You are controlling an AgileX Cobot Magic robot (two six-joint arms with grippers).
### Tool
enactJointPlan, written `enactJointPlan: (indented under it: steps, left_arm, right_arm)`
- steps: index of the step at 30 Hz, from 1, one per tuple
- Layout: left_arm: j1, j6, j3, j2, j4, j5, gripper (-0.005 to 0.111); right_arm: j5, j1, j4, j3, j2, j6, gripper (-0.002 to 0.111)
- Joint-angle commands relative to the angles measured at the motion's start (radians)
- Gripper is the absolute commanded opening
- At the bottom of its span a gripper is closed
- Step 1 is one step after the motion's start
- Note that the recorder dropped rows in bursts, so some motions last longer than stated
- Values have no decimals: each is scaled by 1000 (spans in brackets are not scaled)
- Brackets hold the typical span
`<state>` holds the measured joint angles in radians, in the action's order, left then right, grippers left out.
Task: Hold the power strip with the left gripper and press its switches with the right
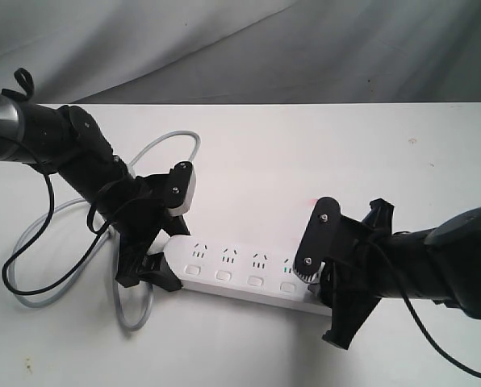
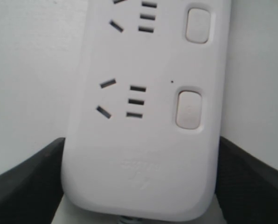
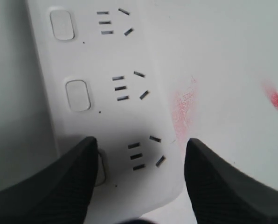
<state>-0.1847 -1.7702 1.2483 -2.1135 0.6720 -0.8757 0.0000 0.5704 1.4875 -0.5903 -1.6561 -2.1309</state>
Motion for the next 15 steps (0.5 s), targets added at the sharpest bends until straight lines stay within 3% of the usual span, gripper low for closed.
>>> enactJointPlan:
  steps: [1,15]
  left_arm:
    - [-5,4,2,-5,-2,-15,50]
    - [-5,6,2,-5,-2,-15,50]
  right_arm:
    - [8,-3,-4,35,-26,-11,53]
    - [-18,-3,8,0,206,-11,53]
